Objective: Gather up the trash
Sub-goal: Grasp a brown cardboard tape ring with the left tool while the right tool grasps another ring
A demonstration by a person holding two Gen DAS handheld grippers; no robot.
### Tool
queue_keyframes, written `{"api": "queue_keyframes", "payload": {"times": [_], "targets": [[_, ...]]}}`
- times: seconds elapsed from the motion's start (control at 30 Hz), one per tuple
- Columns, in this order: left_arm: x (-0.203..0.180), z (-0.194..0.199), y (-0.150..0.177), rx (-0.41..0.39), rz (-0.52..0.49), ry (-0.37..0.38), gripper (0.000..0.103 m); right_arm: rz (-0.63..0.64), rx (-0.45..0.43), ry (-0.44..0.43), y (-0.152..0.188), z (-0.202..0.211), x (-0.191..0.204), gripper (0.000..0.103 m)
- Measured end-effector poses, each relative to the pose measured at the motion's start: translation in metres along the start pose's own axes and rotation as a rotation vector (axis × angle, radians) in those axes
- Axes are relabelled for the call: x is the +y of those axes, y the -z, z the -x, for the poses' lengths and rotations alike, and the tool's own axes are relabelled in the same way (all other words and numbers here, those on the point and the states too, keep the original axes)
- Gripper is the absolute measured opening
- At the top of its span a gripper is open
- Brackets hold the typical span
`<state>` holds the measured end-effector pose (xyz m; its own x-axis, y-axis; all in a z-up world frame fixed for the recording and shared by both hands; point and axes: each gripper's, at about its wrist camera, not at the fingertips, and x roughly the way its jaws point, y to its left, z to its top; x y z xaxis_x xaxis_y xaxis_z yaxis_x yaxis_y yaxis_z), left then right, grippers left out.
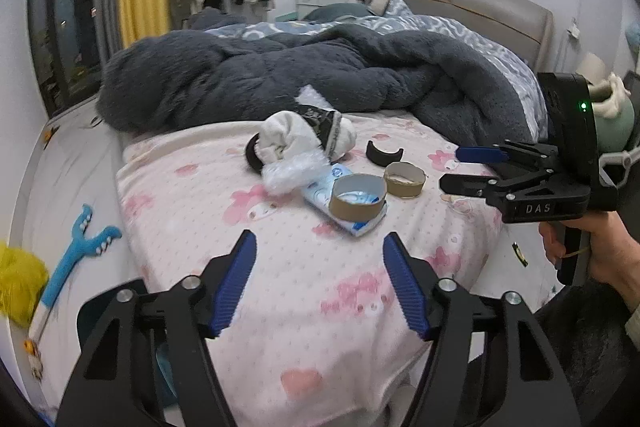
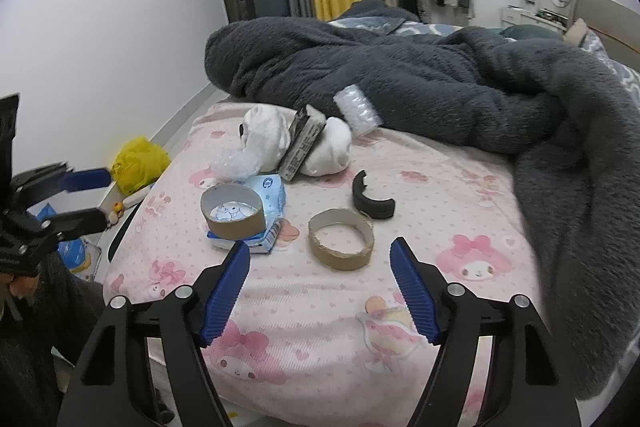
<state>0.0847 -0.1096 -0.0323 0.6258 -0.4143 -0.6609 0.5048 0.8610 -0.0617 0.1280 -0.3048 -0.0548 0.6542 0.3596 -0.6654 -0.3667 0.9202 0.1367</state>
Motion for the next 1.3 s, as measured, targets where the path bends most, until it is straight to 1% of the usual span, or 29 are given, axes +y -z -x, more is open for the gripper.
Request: {"api": "queue_keyframes", "payload": {"times": [0.03,0.1,0.13,0.23,0.27,0.37,0.43,0.67,0.7,0.73,0.77,0.8,0.87,0.97,1.07,1.2,1.3], "targets": [[0.0,-0.004,-0.001,0.001,-0.012,0.004,0.067,0.004,0.002,-0.004,0.0,-0.002,0.0,0.072],[0.0,-0.014,-0.004,0.002,-0.031,0.024,0.06,0.008,0.011,-0.01,0.001,-0.008,-0.002,0.07],[0.0,-0.02,-0.005,0.011,-0.035,0.048,0.059,0.008,0.014,-0.013,0.001,-0.01,-0.003,0.07],[-0.002,-0.031,-0.007,0.015,-0.048,0.079,0.059,0.0,0.015,-0.019,0.001,-0.015,-0.007,0.07],[-0.002,-0.036,-0.008,0.023,-0.05,0.109,0.058,-0.002,0.014,-0.021,0.001,-0.016,-0.009,0.07],[-0.002,-0.046,-0.012,0.019,-0.048,0.134,0.049,-0.013,0.018,-0.032,0.002,-0.021,-0.014,0.07],[-0.001,-0.05,-0.014,0.019,-0.039,0.144,0.045,-0.013,0.019,-0.034,0.002,-0.024,-0.016,0.07],[0.0,-0.067,-0.022,0.036,-0.049,0.184,0.043,-0.027,0.021,-0.055,0.004,-0.032,-0.025,0.07],[0.001,-0.069,-0.022,0.04,-0.046,0.197,0.043,-0.031,0.019,-0.061,0.004,-0.033,-0.027,0.07],[0.002,-0.071,-0.023,0.046,-0.04,0.211,0.046,-0.036,0.016,-0.069,0.004,-0.033,-0.028,0.07],[0.004,-0.073,-0.024,0.048,-0.036,0.22,0.054,-0.039,0.015,-0.074,0.004,-0.033,-0.029,0.07],[0.004,-0.073,-0.024,0.045,-0.036,0.222,0.057,-0.041,0.014,-0.076,0.004,-0.033,-0.029,0.07],[0.005,-0.074,-0.025,0.039,-0.036,0.232,0.068,-0.042,0.016,-0.081,0.005,-0.036,-0.03,0.07],[0.004,-0.076,-0.027,0.04,-0.047,0.244,0.072,-0.045,0.02,-0.085,0.005,-0.04,-0.03,0.07],[0.001,-0.081,-0.028,0.053,-0.064,0.245,0.074,-0.04,0.029,-0.084,0.005,-0.047,-0.03,0.07],[-0.001,-0.088,-0.028,0.07,-0.074,0.26,0.074,-0.037,0.039,-0.083,0.006,-0.053,-0.029,0.07],[-0.003,-0.094,-0.028,0.083,-0.079,0.273,0.07,-0.036,0.046,-0.082,0.006,-0.058,-0.03,0.07]]}}
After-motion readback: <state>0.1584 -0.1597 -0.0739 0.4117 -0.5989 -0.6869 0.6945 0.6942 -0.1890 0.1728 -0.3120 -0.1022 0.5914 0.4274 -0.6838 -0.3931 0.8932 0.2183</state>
